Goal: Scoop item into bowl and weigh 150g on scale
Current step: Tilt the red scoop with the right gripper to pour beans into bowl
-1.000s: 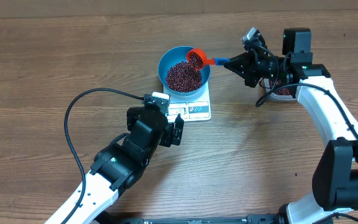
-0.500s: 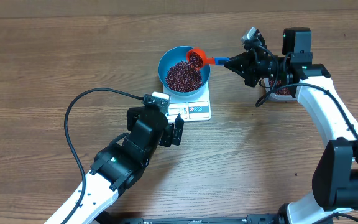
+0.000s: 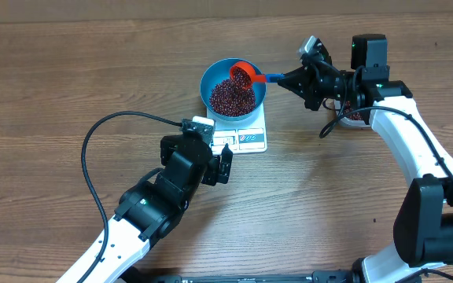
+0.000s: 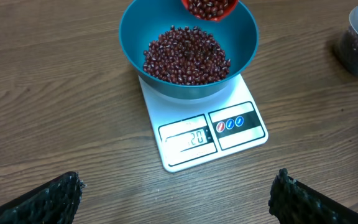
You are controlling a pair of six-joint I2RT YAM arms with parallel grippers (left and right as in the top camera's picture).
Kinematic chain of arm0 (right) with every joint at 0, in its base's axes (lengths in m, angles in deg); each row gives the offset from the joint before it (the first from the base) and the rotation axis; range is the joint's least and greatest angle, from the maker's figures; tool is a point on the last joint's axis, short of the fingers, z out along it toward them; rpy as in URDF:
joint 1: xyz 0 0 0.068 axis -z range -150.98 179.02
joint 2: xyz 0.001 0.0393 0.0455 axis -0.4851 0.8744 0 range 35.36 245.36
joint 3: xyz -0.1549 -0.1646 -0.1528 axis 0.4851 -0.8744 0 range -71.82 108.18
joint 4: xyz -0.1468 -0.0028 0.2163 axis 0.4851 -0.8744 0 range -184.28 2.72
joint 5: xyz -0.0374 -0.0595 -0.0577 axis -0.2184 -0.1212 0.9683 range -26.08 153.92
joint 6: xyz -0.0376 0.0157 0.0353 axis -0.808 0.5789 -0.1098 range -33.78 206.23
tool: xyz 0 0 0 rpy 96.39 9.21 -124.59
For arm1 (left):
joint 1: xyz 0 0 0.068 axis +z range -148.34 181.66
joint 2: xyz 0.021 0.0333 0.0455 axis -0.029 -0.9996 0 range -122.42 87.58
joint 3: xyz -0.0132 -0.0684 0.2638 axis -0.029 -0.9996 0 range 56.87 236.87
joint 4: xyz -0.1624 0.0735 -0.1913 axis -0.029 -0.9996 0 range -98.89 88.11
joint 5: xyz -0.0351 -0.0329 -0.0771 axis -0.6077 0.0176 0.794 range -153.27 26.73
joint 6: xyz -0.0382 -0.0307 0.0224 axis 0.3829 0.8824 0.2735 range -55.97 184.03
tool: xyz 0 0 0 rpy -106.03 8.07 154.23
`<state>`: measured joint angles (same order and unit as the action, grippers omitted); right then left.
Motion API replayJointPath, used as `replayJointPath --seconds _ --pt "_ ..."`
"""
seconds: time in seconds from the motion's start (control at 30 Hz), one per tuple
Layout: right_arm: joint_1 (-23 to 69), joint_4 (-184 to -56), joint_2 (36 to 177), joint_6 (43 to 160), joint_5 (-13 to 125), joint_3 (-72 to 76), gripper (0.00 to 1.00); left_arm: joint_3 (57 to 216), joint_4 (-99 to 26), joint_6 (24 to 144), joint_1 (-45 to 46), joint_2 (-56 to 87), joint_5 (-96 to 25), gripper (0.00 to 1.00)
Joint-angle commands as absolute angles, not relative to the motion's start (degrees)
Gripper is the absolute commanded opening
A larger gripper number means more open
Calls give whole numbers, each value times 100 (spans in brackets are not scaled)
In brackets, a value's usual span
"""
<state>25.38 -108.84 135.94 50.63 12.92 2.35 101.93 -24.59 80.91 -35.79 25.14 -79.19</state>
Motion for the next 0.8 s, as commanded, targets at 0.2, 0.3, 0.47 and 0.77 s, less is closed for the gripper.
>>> replayJointPath --seconds 0.2,0.3,0.47,0.77 --pt "2523 -10834 13611 4667 1353 353 4 10322 -2437 8185 -3549 2505 -7978 100" --pt "2523 -10832 13622 4667 1355 353 4 10322 -2437 8185 -3549 2505 -7978 100" --pt "2523 -10836 13633 4667 1353 353 4 10322 -2437 8185 -3549 2505 -7978 99" --pt "2521 -10880 13633 4053 1348 353 4 10322 -2437 8185 -3549 2505 -7978 100"
